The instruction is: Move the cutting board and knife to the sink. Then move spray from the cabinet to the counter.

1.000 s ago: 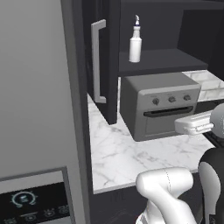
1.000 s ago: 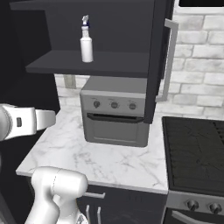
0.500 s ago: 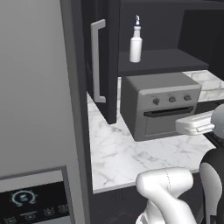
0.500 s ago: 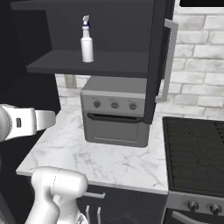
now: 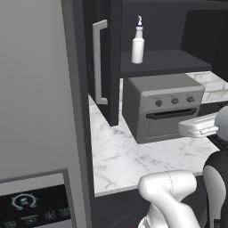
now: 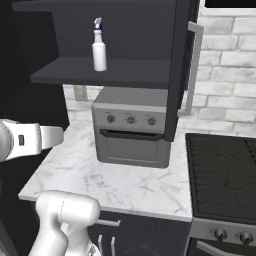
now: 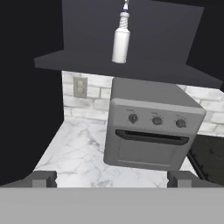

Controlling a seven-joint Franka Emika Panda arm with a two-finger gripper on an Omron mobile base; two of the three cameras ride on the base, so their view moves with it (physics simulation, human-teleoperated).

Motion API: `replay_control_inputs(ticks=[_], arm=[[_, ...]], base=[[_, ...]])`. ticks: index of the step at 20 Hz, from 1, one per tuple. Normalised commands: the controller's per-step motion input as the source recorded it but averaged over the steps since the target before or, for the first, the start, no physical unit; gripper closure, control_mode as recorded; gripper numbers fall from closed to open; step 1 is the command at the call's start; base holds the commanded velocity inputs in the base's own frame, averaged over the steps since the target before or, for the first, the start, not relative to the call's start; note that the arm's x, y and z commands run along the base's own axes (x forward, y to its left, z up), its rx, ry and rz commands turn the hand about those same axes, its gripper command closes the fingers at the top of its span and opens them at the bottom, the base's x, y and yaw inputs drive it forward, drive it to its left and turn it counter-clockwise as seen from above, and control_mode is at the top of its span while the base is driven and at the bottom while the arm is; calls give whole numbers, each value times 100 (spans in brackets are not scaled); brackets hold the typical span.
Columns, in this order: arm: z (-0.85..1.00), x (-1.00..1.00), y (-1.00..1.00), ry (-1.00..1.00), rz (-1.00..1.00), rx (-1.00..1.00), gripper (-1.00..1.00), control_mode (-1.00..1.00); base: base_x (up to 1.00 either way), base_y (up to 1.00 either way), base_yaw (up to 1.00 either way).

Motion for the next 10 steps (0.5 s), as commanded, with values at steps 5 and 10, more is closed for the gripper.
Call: replay_control_inputs(ticks=[5,10], arm=[[19,-10,-7,0,0,0,-100,-100],[57,-42,-5,-4,3,0,-100,-100]], base=[[0,-2,0],[0,0,0]])
